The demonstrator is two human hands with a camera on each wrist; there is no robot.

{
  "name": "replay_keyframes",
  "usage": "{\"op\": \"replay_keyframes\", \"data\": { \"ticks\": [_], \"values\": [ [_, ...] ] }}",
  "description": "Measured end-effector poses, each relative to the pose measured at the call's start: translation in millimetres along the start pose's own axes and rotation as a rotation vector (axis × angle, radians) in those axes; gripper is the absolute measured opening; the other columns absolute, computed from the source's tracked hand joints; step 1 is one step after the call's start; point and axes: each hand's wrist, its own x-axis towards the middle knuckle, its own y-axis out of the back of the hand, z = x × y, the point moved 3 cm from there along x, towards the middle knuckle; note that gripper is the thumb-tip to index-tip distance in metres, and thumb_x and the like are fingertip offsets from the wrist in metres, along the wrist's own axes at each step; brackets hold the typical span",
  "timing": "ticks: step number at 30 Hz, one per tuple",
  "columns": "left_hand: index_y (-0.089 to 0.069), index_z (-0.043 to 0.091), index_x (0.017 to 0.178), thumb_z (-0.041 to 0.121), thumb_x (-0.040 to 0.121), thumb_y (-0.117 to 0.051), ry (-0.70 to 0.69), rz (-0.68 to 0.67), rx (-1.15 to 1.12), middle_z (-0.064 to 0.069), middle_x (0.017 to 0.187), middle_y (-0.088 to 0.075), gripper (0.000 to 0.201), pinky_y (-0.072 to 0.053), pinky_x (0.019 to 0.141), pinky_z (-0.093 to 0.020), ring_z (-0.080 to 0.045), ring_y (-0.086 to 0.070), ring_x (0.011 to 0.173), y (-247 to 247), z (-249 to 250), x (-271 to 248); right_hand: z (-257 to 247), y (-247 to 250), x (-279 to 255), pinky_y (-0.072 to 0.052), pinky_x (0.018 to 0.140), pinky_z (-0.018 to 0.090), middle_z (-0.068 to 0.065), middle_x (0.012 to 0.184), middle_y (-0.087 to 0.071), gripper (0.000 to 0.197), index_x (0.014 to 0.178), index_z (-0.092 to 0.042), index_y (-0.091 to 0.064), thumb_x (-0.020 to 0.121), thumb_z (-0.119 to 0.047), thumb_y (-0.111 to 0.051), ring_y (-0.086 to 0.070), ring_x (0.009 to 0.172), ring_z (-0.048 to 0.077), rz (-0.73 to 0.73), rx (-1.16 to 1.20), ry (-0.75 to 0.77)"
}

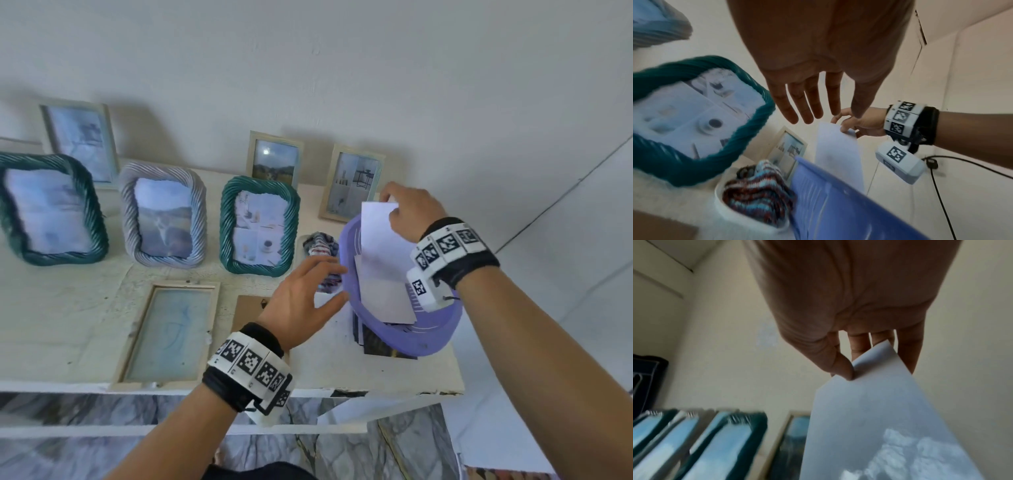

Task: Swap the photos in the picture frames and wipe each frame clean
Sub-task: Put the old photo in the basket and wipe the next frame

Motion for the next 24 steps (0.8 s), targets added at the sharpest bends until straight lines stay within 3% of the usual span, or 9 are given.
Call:
{"op": "replay_keyframes", "data": {
  "ticks": [5,9,11,13,15,16,18,20,24],
  "values": [
    [-0.059,0.018,0.122,0.031,0.090,-0.063,0.067,0.161,-0.101,0.003,0.117,-0.060,0.034,-0.048,0.086,-0.019,-0.005,-0.056,0.104,62,-15,-3,-66,42,-30,-0.029,0.065,0.026,-0.004,0.076,-0.043,0.033,0.114,-0.014,-0.056,0.088,-0.001,-0.042,-0.042,0.072,0.022,0.189,0.120,0.093],
    [-0.056,0.021,0.127,0.029,0.092,-0.063,0.198,0.200,-0.223,0.008,0.118,-0.062,0.037,-0.051,0.082,-0.018,-0.001,-0.060,0.103,109,-35,-13,-130,29,-54,-0.039,0.063,0.034,0.007,0.093,-0.062,0.031,0.110,-0.018,-0.058,0.088,-0.002,-0.045,-0.054,0.074,0.029,0.186,0.251,0.246],
    [-0.061,0.020,0.118,0.031,0.091,-0.064,0.214,0.174,-0.261,0.006,0.107,-0.068,0.029,-0.055,0.078,-0.026,-0.006,-0.065,0.094,128,-47,-22,-156,11,-61,-0.036,0.058,0.030,0.006,0.089,-0.062,0.028,0.109,-0.020,-0.058,0.090,-0.003,-0.047,-0.054,0.072,0.024,0.146,0.353,0.332],
    [-0.066,0.017,0.104,0.038,0.088,-0.060,0.216,0.138,-0.279,0.002,0.092,-0.071,0.028,-0.056,0.074,-0.038,-0.018,-0.068,0.085,145,-60,-36,-177,-8,-67,-0.035,0.058,0.020,-0.007,0.084,-0.058,0.026,0.111,-0.019,-0.059,0.092,-0.004,-0.050,-0.051,0.073,0.007,0.146,0.481,0.375],
    [-0.067,0.016,0.099,0.035,0.088,-0.060,0.257,0.134,-0.340,-0.001,0.088,-0.073,0.023,-0.057,0.074,-0.042,-0.024,-0.069,0.082,157,-76,-52,-190,-28,-71,-0.038,0.066,0.009,-0.016,0.098,-0.056,0.028,0.119,-0.019,-0.057,0.094,-0.007,-0.054,-0.052,0.085,-0.004,0.204,0.623,0.342],
    [-0.067,0.015,0.099,0.028,0.090,-0.062,0.291,0.149,-0.392,-0.001,0.089,-0.073,0.016,-0.057,0.072,-0.041,-0.025,-0.069,0.082,163,-84,-60,-193,-40,-74,-0.041,0.069,0.008,-0.013,0.105,-0.056,0.031,0.123,-0.021,-0.054,0.094,-0.010,-0.056,-0.054,0.089,-0.003,0.232,0.706,0.287],
    [-0.066,0.015,0.098,0.012,0.092,-0.063,0.377,0.211,-0.493,-0.002,0.088,-0.075,0.007,-0.057,0.070,-0.039,-0.024,-0.070,0.082,173,-99,-75,-196,-70,-78,-0.050,0.074,0.018,-0.005,0.105,-0.060,0.034,0.125,-0.022,-0.051,0.093,-0.016,-0.060,-0.060,0.087,0.005,0.201,0.877,0.127],
    [-0.066,0.016,0.096,0.004,0.091,-0.062,0.468,0.255,-0.549,-0.001,0.085,-0.075,0.013,-0.058,0.069,-0.034,-0.018,-0.071,0.080,178,-112,-89,-201,-103,-86,-0.055,0.077,0.030,-0.001,0.100,-0.066,0.029,0.119,-0.017,-0.057,0.091,-0.016,-0.063,-0.065,0.087,0.012,0.039,1.010,-0.006],
    [-0.067,0.010,0.100,0.008,0.091,-0.064,0.594,0.200,-0.568,-0.006,0.090,-0.075,0.010,-0.058,0.073,-0.034,-0.024,-0.071,0.086,175,-136,-115,-215,-155,-111,-0.055,0.072,0.035,0.006,0.089,-0.071,0.018,0.103,-0.017,-0.064,0.089,-0.007,-0.062,-0.066,0.083,0.020,-0.104,1.085,-0.097]
  ]
}}
